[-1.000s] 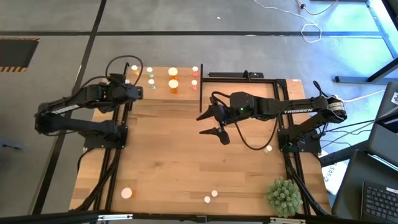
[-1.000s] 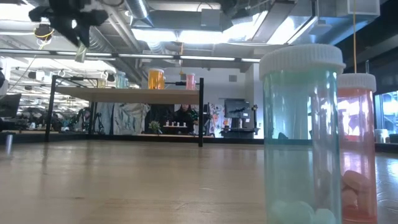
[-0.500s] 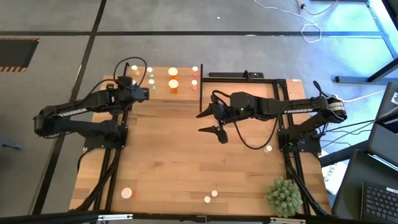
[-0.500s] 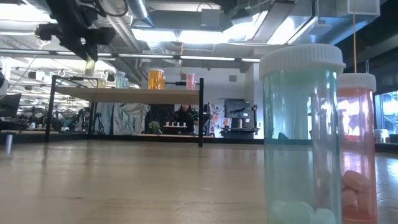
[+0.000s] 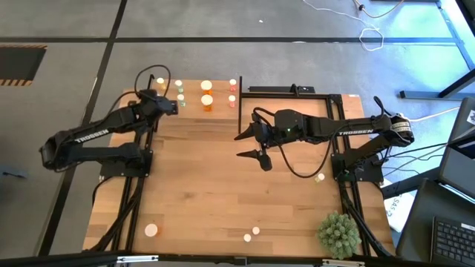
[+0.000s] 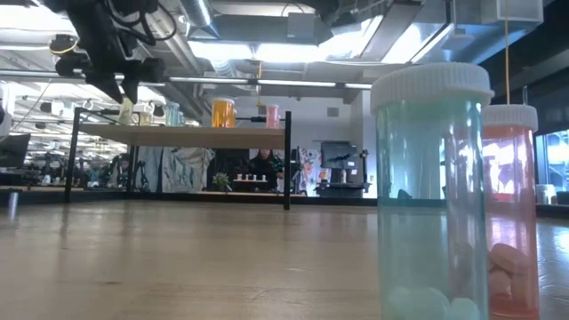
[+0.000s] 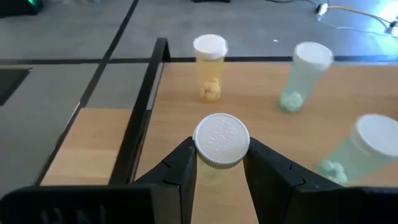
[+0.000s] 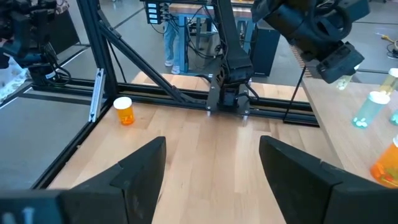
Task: Pick and place medicine bottles onto shelf by color
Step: Put the left small yellow pill on the shelf aligned with the yellow pill on the shelf
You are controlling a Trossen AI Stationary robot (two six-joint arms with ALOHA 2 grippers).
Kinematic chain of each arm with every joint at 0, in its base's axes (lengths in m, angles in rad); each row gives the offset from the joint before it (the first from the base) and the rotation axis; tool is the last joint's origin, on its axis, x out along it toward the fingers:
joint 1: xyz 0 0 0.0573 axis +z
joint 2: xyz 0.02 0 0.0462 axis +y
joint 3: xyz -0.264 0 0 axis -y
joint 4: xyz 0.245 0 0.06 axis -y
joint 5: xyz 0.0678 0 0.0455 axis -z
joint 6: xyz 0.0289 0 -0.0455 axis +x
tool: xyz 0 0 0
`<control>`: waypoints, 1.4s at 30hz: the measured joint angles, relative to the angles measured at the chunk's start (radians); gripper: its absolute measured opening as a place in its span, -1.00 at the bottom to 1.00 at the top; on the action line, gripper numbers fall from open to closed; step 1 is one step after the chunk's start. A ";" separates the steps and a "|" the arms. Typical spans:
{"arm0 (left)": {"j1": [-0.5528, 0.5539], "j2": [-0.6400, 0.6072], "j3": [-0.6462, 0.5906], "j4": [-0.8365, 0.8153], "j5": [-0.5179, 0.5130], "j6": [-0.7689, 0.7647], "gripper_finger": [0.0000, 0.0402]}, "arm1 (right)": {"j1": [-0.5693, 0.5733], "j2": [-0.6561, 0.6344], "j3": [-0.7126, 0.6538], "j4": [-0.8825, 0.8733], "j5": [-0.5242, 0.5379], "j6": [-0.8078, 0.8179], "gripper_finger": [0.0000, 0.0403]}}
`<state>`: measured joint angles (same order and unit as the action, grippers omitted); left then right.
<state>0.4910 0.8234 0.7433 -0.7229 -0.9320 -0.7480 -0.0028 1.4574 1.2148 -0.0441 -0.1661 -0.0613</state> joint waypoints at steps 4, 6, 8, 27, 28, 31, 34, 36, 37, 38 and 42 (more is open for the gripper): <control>0.036 0.000 0.000 0.050 0.011 0.051 -0.44 | 0.000 0.000 0.000 0.000 0.000 0.000 0.30; 0.057 0.000 0.000 0.077 0.025 0.061 -0.44 | 0.000 0.000 0.000 0.000 -0.001 0.000 0.30; 0.078 0.001 0.000 0.105 0.039 0.064 -0.44 | 0.000 0.000 0.000 0.000 -0.001 0.000 0.30; 0.149 0.022 0.000 0.120 0.140 0.134 -0.44 | 0.000 0.000 0.000 -0.001 -0.002 0.000 0.30; 0.149 0.021 0.000 0.121 0.146 0.134 -0.44 | 0.000 0.000 0.000 -0.001 -0.002 0.000 0.30; 0.149 0.022 0.000 0.119 0.165 0.133 -0.44 | 0.000 0.000 0.000 -0.001 -0.002 0.000 0.30; 0.149 0.022 0.000 0.119 0.166 0.133 -0.44 | 0.000 0.000 0.000 -0.001 -0.002 0.000 0.30; 0.149 0.022 0.000 0.119 0.176 0.133 -0.44 | 0.000 0.000 0.000 -0.001 -0.002 0.000 0.30; 0.149 0.022 0.000 0.118 0.179 0.132 -0.44 | 0.000 0.000 0.000 -0.001 -0.002 0.000 0.30; 0.149 0.022 0.000 0.119 0.179 0.131 -0.44 | 0.000 0.000 0.000 -0.001 -0.002 0.000 0.30; 0.149 0.041 0.000 0.108 0.180 0.131 -0.44 | 0.000 0.000 0.000 -0.001 -0.002 0.000 0.30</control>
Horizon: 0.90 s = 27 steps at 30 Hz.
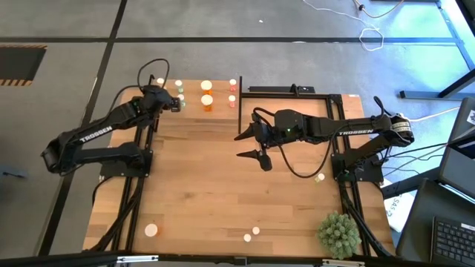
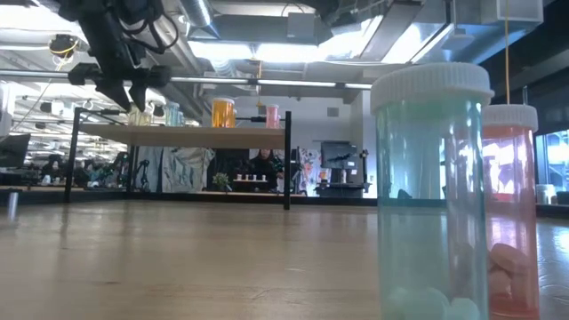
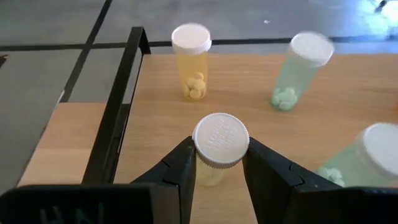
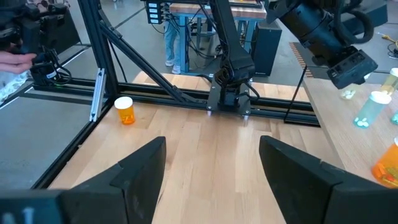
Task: Pick and place medicine bottles onto shelf by color
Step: Put the left small yellow pill on the shelf aligned with the yellow pill on the shelf
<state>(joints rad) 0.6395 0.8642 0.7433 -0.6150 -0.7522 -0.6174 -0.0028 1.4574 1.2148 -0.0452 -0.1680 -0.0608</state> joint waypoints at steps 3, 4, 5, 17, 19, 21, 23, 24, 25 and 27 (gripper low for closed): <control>0.000 0.019 0.000 0.003 -0.004 0.000 -0.44 | 0.000 0.000 0.000 0.000 0.000 0.000 0.30; 0.000 0.023 0.000 0.004 -0.005 0.000 -0.44 | 0.000 0.000 0.000 0.000 0.000 0.000 0.30; 0.000 0.027 0.000 0.004 -0.005 0.000 -0.44 | 0.000 0.000 0.000 0.000 0.000 0.000 0.30; 0.000 0.037 0.000 0.004 -0.001 -0.001 -0.44 | 0.000 0.000 0.000 0.000 0.000 0.000 0.30; 0.000 0.037 0.000 0.004 -0.008 -0.001 -0.44 | 0.000 0.000 0.000 0.000 0.000 0.000 0.30; 0.000 0.037 0.000 0.003 -0.011 -0.001 -0.44 | 0.000 0.000 0.000 0.000 0.000 0.000 0.30; 0.000 0.037 0.000 0.002 -0.012 -0.001 -0.44 | 0.000 0.000 0.000 0.000 0.000 0.000 0.30; 0.000 0.037 0.000 0.003 -0.012 -0.001 -0.44 | 0.000 0.000 0.000 0.000 0.000 0.000 0.30; 0.000 0.037 0.000 0.002 -0.014 -0.001 -0.44 | 0.000 0.000 0.000 0.000 0.000 0.000 0.30; 0.000 0.037 0.000 0.002 -0.016 -0.001 -0.44 | 0.000 0.000 0.000 0.000 0.000 0.000 0.30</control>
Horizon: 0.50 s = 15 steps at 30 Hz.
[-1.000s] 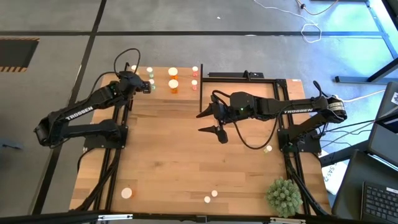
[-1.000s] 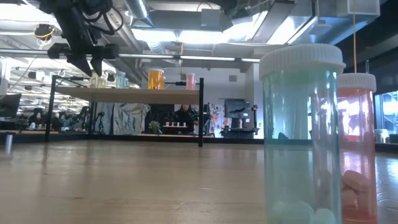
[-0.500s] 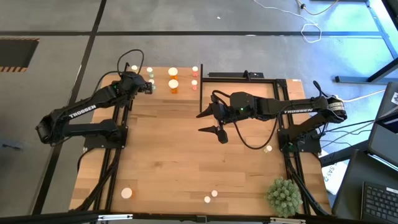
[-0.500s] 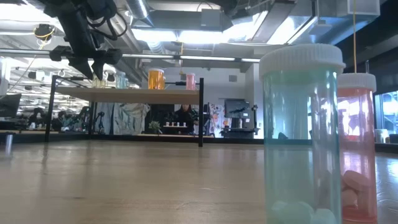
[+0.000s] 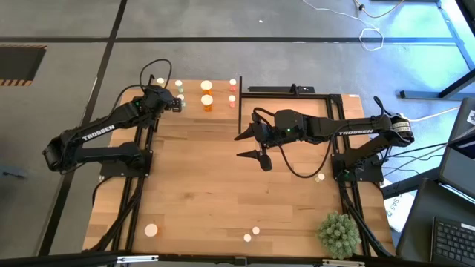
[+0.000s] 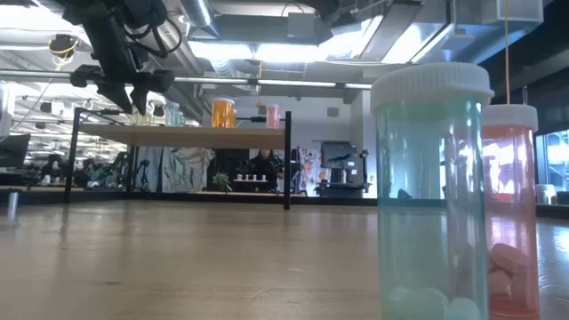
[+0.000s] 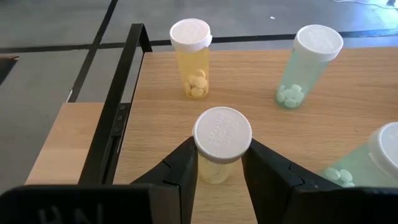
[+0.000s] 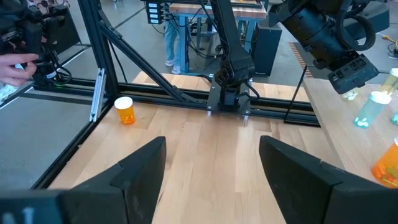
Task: Pick and place medicine bottles onto shelf by color
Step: Put the left small yellow pill on the shelf aligned with the yellow pill on the shelf
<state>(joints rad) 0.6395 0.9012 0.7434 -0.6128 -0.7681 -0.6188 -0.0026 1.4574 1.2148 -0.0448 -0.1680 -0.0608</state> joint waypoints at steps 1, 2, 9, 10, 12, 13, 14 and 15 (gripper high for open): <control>0.000 0.000 0.000 0.000 0.000 0.000 -0.44 | 0.000 0.000 0.000 0.000 0.000 0.000 0.30; 0.000 0.000 0.000 0.000 0.000 0.000 -0.44 | 0.000 0.000 0.000 0.000 0.000 0.000 0.30; 0.000 0.000 0.000 0.001 -0.004 0.000 -0.43 | 0.000 0.000 0.000 0.000 0.000 0.000 0.30; 0.000 0.000 0.000 0.001 -0.004 -0.003 -0.43 | 0.000 0.000 0.000 0.000 0.000 0.000 0.30; 0.000 0.000 0.000 0.001 -0.003 -0.004 -0.43 | 0.000 0.000 0.000 0.000 0.000 0.000 0.30; 0.000 0.000 0.000 0.002 -0.003 -0.004 -0.42 | 0.000 0.000 0.000 0.000 0.000 0.000 0.30; 0.000 0.000 0.000 0.004 -0.003 -0.004 -0.42 | 0.000 0.000 0.000 0.000 0.000 0.000 0.30; 0.000 0.000 0.000 0.007 -0.002 -0.003 -0.41 | 0.000 0.000 0.000 0.000 0.000 0.000 0.30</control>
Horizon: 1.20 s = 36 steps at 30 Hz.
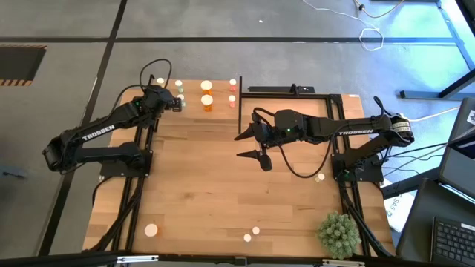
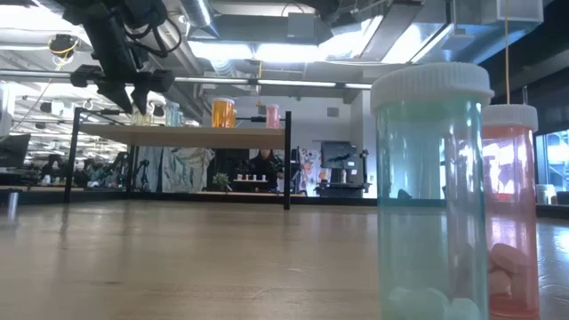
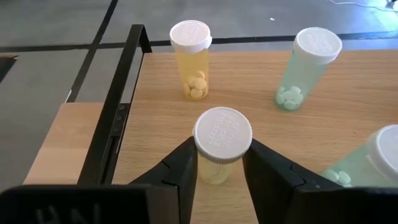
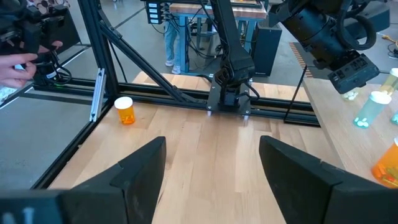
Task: Pick and place medicine bottles onto shelf by color
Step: Put the left small yellow pill on the shelf aligned with the yellow pill on the shelf, then adjust the yellow pill
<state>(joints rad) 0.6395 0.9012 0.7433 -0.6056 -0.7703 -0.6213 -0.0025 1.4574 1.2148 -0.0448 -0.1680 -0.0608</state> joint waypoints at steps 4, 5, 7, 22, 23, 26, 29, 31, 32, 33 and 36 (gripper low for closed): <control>0.000 0.000 0.000 0.004 0.005 0.003 -0.37 | 0.000 0.000 0.000 0.000 0.000 0.000 0.30; 0.000 0.000 0.000 0.005 0.006 0.004 -0.35 | 0.000 0.000 0.000 0.000 0.000 0.000 0.30; 0.000 0.000 0.000 0.005 0.006 0.004 -0.32 | 0.000 0.000 0.000 0.000 0.000 0.000 0.30; 0.000 -0.034 0.000 0.017 0.014 0.030 -0.20 | 0.000 0.000 0.000 0.000 0.000 0.000 0.30; 0.000 -0.041 0.000 0.017 0.014 0.031 -0.20 | 0.000 0.000 0.000 0.000 0.000 0.000 0.30; 0.000 -0.059 0.000 0.016 0.014 0.054 -0.20 | 0.000 0.000 0.000 0.000 0.000 0.000 0.30; 0.000 -0.077 0.000 0.017 0.014 0.075 -0.20 | 0.000 0.000 0.000 0.000 0.000 0.000 0.30; 0.000 -0.087 0.000 0.015 0.014 0.077 -0.20 | 0.000 0.000 0.000 0.000 0.000 0.000 0.30; 0.000 -0.092 0.000 0.018 0.014 0.077 -0.20 | 0.000 0.000 0.000 0.000 0.000 0.000 0.30; 0.000 -0.097 0.000 0.017 0.014 0.079 -0.20 | 0.000 0.000 0.000 0.000 0.000 0.000 0.30; -0.001 -0.115 0.000 0.020 0.012 0.121 -0.20 | 0.000 0.000 0.000 0.000 0.000 0.000 0.30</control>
<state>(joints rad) 0.6388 0.7867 0.7433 -0.5857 -0.7582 -0.5008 -0.0029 1.4574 1.2148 -0.0444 -0.1677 -0.0608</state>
